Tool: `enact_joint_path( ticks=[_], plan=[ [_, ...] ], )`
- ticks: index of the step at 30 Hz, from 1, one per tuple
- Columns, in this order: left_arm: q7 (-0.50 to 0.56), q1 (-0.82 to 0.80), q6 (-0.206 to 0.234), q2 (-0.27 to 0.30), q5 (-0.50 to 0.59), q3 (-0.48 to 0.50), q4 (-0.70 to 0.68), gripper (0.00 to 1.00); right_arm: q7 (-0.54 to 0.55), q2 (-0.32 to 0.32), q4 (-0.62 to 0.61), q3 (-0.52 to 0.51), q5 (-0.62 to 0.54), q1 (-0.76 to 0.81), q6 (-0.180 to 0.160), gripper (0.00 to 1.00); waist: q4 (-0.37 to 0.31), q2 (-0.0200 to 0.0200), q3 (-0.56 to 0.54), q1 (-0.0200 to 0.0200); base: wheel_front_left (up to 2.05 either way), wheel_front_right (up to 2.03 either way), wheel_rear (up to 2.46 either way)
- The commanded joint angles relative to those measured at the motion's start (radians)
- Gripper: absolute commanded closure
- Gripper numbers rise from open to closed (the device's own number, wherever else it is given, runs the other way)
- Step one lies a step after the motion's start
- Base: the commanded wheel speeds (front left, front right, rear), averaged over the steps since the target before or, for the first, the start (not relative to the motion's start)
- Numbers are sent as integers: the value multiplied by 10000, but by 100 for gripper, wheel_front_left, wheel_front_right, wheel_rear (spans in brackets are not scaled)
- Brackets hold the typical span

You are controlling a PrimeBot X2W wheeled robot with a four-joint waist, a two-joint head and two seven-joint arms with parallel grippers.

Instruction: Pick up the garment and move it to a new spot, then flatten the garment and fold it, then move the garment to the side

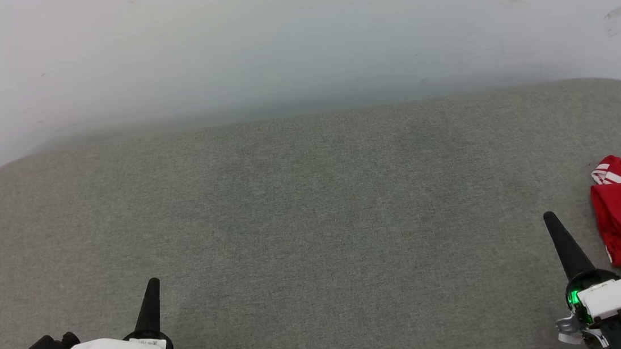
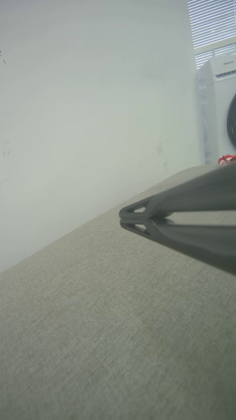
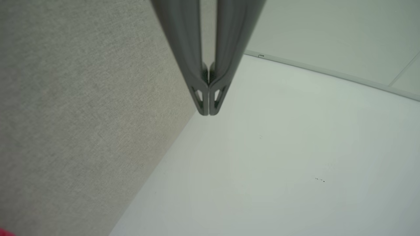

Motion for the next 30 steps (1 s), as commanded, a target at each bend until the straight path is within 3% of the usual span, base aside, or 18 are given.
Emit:
enact_joint_path(
  ticks=[1, 30],
  plan=[
    [81, -246, -90, -15, -246, 122, -37, 100, 17, 23, -6, -34, 297, -235, -1, 100, 8, 0, 3, 0, 0, 0, 0],
    [676, -491, -544, -486, -2211, 662, 111, 100, 130, 99, 498, -237, 2675, -509, -2, 100, 133, 0, 49, 0, 0, 0, 0]
  ],
)
